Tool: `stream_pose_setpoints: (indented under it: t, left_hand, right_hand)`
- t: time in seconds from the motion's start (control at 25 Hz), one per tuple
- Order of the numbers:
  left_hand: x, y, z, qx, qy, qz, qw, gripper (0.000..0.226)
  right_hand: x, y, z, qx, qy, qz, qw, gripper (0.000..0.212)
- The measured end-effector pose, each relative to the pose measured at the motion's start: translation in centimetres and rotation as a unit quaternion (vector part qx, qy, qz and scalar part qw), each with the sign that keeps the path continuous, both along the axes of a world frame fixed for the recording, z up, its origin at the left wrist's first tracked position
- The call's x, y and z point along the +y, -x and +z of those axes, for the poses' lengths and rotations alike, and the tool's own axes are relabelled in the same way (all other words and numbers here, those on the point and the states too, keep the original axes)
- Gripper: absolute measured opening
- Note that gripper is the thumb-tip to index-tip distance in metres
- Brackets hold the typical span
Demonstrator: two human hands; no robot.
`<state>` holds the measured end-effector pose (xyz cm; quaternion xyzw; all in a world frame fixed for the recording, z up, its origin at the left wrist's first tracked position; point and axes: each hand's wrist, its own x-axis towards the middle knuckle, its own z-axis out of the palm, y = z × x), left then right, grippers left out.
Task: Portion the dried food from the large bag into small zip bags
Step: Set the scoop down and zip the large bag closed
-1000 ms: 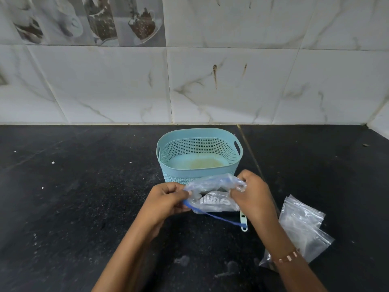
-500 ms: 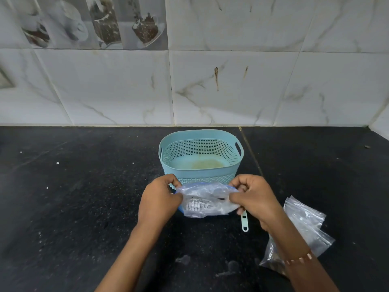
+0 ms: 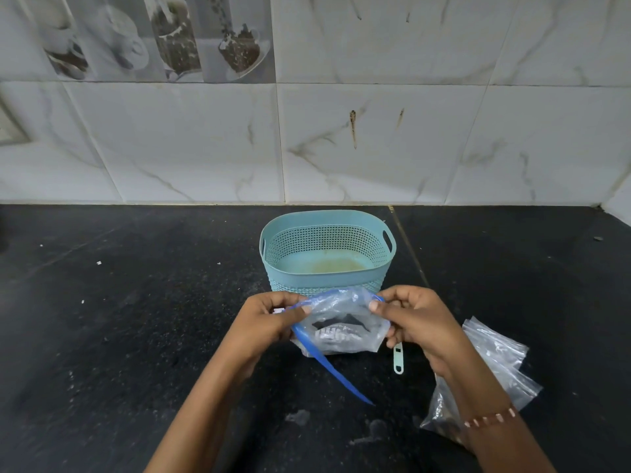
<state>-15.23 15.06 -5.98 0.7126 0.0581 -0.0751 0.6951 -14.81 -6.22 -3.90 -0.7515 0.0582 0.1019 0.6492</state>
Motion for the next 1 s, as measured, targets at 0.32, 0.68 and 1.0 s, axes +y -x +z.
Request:
stream_pose_setpoints:
  t: [0.32,0.68,1.0]
  left_hand:
    - [-1.3,-0.2,1.0,-0.092,-0.328,0.075,0.937,0.029]
    - [-1.4,-0.5,1.7,-0.024,0.089,0.005,0.996,0.006]
    - [-1.6,0.6,-4.1,-0.131,0.024,-0.075,0.988,0.082]
  right_hand:
    - [2.9,0.9,0.5,-0.227,0.392,-0.054,0.89,0.021]
    - [3.1,1.8,0.3,-0.337,0.418,0.171,0.826,0.033]
    - [3.7,0.0,-0.9,-0.268,0.341,0.145,0.889,0.013]
